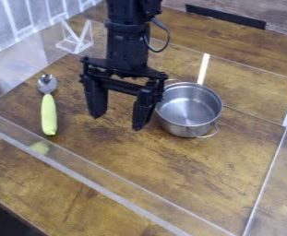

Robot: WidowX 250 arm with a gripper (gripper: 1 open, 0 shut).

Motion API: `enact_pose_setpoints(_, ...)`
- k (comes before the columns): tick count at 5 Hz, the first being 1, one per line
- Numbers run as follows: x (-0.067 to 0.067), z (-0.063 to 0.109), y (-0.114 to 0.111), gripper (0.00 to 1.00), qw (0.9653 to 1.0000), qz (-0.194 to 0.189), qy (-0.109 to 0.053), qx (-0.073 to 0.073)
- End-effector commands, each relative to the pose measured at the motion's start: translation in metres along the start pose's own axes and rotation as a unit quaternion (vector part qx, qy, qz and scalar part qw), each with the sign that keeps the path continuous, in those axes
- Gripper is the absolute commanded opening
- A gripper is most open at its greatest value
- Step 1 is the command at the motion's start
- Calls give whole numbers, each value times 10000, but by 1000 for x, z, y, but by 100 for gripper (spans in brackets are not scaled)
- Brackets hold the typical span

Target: Remove the mushroom from the silver pot and put it on the table

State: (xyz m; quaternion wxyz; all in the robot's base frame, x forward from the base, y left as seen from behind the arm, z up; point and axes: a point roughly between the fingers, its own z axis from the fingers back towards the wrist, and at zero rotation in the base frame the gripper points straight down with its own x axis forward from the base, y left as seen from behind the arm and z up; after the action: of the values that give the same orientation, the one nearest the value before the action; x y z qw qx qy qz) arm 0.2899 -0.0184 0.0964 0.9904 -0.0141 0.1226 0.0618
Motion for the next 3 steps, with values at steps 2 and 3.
enact_pose_setpoints(2,8,0,-9,100,9987,474,-120,-146)
enact_pose_setpoints(3,18,2,-18,100,9962,791,-213,-281)
